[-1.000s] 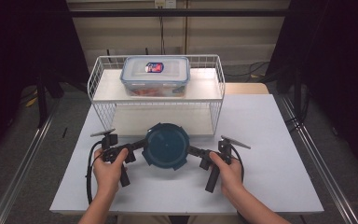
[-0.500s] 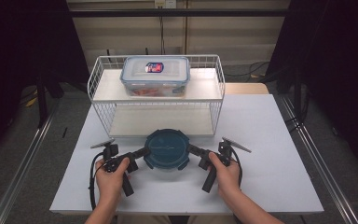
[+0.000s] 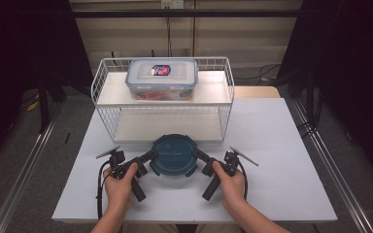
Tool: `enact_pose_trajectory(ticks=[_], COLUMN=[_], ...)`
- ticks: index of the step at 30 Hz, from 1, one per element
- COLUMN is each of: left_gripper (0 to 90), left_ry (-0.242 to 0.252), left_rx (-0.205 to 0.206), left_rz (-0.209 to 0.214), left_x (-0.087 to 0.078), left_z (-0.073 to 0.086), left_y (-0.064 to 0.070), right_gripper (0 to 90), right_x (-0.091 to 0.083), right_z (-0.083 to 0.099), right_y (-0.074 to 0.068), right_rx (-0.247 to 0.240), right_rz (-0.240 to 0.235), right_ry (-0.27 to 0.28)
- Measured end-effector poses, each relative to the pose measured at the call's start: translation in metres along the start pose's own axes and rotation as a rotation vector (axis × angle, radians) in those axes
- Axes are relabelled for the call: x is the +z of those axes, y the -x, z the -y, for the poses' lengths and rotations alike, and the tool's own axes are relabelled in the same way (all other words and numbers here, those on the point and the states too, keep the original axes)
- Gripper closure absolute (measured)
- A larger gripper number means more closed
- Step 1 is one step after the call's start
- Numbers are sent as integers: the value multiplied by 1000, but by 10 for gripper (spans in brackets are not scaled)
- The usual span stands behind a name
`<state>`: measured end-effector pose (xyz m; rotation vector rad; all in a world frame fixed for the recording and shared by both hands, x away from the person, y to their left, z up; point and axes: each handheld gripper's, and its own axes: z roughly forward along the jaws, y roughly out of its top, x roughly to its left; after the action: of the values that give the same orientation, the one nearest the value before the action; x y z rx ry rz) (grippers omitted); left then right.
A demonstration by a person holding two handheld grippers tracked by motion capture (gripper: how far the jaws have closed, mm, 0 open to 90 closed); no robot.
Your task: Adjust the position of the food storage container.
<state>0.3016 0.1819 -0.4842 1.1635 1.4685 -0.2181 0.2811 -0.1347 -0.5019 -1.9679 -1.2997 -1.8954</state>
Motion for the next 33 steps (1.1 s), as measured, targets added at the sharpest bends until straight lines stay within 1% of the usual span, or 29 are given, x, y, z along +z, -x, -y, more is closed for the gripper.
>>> enact_pose_trajectory(ticks=[1,2,4,5,7,8,9,10,11,12,13,14,15,16,17,18,20,21,22,24,25,26,27,28,29,30,31,32,33], left_gripper=[593,604,622,625,628,632,644,658,724,727,728,728,729,730,730,731,735,737,741,746,747,746,744,744,745,745,745,745,745], left_ry=[20,29,32,27,61,50,55,71,66,81,81,53,61,60,53,73,73,78,77,90,100,105,117,121,117,125,120,132,116], left_rx=[-7,-13,-15,-8,-8,5,16,17,28,15,16,28,21,18,29,15,17,25,24,20,36,36,47,52,59,57,58,48,45], left_rz=[-10,-11,-20,-6,-16,-19,-27,-38,-48,-46,-46,-46,-52,-55,-55,-60,-62,-62,-59,-59,-61,-67,-62,-62,-61,-55,-51,-46,-40], left_x=[1,1,0,-1,1,0,0,0,-1,0,1,-1,-1,-1,-2,0,-1,-2,-2,-4,-5,-6,-7,-9,-10,-11,-14,-14,-16], left_z=[1,1,2,2,4,4,3,4,3,4,4,3,3,3,2,3,3,3,3,2,1,0,0,-2,-3,-3,-5,-5,-6], left_y=[1,1,1,1,2,3,4,6,5,6,6,5,7,7,7,9,11,11,12,13,14,15,15,17,18,20,21,21,22], right_gripper=[648,647,650,650,656,663,677,699,715,734,735,738,739,740,741,744,747,749,751,752,753,754,754,755,754,755,755,756,756], right_x=[0,0,0,0,0,-1,-1,-2,-2,-3,-3,-3,-3,-4,-4,-4,-4,-5,-7,-7,-8,-8,-8,-8,-8,-8,-8,-8,-9], right_z=[1,2,3,4,5,5,5,5,4,3,2,1,1,1,1,1,1,1,0,1,1,2,3,4,4,4,4,4,3], right_y=[-1,-1,-1,-2,-3,-4,-4,-4,-4,-5,-4,-5,-4,-4,-4,-4,-3,-3,-5,-5,-6,-7,-8,-10,-12,-13,-14,-17,-18], right_rx=[1,3,16,18,17,15,16,32,34,31,21,39,54,52,61,82,80,74,104,85,99,89,85,99,95,96,94,103,99], right_rz=[9,7,20,22,27,33,31,28,23,22,20,22,17,17,17,16,8,9,4,-4,-12,-19,-23,-32,-41,-43,-56,-65,-70], right_ry=[11,13,24,27,35,35,38,40,44,39,43,39,38,39,36,30,43,36,29,33,20,22,23,24,34,35,44,50,50])
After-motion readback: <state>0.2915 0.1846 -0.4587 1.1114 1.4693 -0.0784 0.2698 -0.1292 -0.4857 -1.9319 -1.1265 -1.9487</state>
